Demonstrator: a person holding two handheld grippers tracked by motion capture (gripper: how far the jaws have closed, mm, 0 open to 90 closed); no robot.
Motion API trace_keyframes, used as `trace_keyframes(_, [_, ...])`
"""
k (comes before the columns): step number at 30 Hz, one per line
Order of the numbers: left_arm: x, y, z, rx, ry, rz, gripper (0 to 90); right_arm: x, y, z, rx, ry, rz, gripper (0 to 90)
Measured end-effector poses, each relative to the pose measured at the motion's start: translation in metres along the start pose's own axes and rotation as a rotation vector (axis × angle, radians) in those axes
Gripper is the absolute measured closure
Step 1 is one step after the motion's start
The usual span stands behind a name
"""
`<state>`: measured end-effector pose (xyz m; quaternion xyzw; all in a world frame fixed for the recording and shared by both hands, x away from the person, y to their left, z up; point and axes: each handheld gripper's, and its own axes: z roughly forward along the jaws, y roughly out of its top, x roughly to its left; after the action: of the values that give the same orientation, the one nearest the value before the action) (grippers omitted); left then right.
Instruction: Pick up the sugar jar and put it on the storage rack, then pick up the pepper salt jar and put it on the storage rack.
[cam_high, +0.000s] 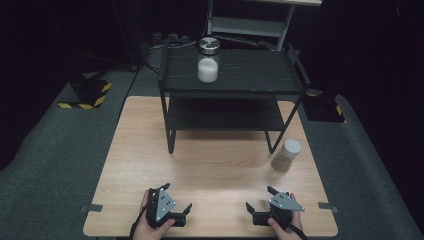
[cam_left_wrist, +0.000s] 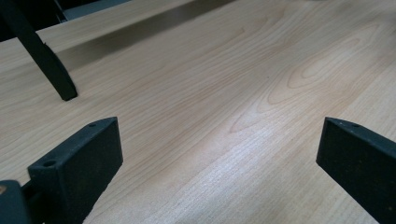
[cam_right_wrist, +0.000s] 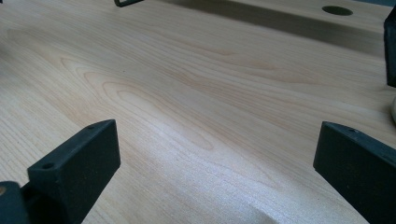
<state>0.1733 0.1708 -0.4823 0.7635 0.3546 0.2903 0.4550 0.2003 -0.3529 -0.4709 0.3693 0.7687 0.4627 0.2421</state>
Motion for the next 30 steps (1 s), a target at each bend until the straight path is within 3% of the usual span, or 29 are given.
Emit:
trace_keyframes(15, [-0.002, 0.000, -0.001, 0.000, 0.002, 0.015, 0.8, -0.001, 0.001, 0.001, 0.000, 0.013, -0.016, 0.4])
trace_keyframes(23, [0.008, 0.000, 0.006, -0.012, -0.004, -0.006, 0.8, -0.003, 0.001, 0.003, -0.001, 0.012, 0.004, 0.4])
trace_keyframes(28, [0.008, -0.002, 0.004, -0.021, -0.013, 0.008, 0.8, -0.001, 0.000, 0.000, -0.021, 0.003, 0.013, 0.5])
trace_keyframes(29, [0.008, -0.003, 0.002, -0.021, -0.010, 0.011, 0.8, 0.001, -0.001, -0.005, -0.055, -0.017, 0.020, 0.4])
trace_keyframes(30, [0.008, -0.003, 0.002, -0.021, -0.010, 0.011, 0.8, 0.001, -0.001, -0.005, -0.055, -0.017, 0.020, 0.4])
